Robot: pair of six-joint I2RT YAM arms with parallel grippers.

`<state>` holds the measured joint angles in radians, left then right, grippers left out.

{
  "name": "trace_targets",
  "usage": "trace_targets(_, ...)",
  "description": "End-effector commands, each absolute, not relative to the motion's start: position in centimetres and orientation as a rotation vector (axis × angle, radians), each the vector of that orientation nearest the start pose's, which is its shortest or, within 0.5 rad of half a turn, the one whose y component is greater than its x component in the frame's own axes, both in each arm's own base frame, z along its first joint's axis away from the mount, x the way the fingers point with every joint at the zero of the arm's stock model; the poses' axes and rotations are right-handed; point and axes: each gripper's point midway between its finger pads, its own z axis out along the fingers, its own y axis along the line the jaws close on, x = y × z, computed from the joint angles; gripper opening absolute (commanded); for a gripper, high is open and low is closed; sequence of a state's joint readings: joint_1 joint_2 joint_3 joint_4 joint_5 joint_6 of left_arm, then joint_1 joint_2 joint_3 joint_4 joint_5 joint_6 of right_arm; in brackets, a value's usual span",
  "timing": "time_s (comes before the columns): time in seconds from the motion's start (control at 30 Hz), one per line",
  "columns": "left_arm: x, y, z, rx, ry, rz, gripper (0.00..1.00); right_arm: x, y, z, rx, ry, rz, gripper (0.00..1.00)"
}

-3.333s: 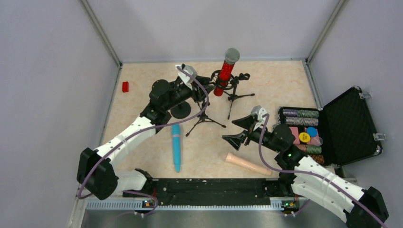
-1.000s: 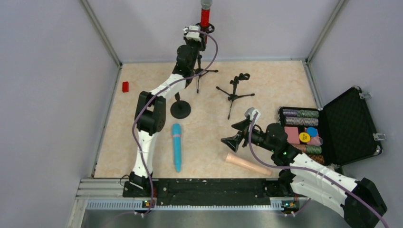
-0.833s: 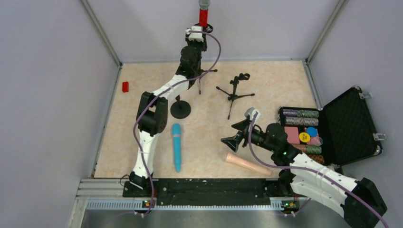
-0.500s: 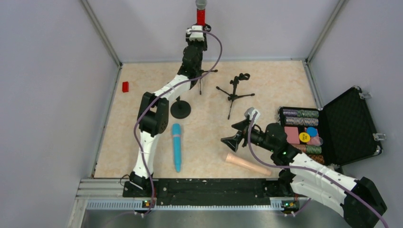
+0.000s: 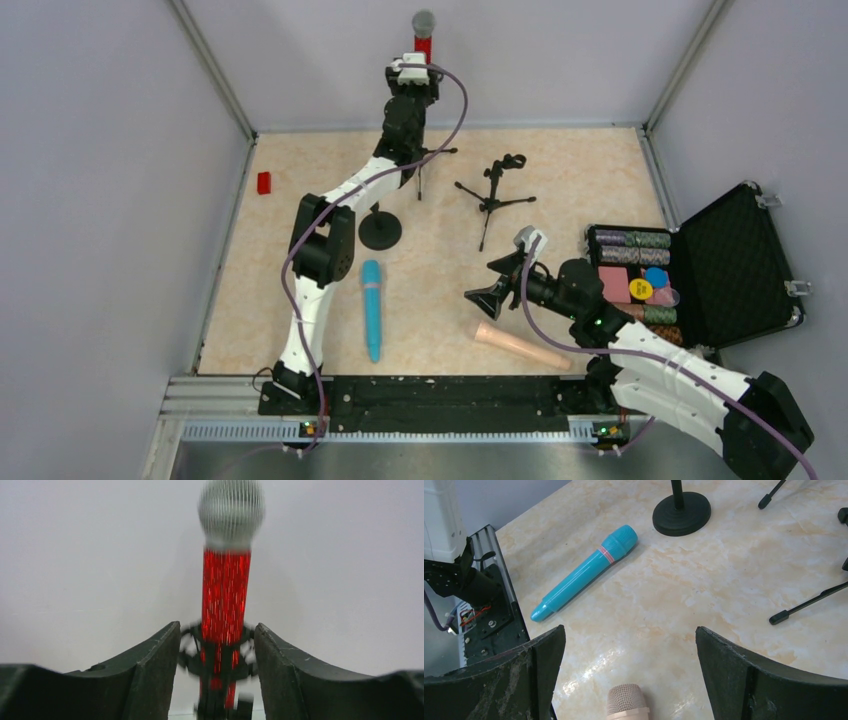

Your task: Attach the microphones to the stand

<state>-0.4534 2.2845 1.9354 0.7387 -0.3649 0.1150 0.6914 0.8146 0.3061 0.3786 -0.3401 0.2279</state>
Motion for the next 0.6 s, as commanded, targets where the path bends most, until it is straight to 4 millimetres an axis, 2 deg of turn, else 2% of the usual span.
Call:
trace_targets(0.0,62.5,-22.5,38.4,-0.04,1.072,-0.085,0.64,19.9,25.3,17.7,-0.668,1.61,0.958,0.98)
trace_targets(0.3,61.3,-22.1,40.3,-0.041,1.024,-0.083,0.77,19.9,25.2,17.5,-0.665,1.616,0.96,0.98)
trace_targets(0.57,59.8,-22.2,42.0,-0.023,0.991,-0.105,0.8,19.8,25.2,17.6,-0.662,1.613,0.965,0.99)
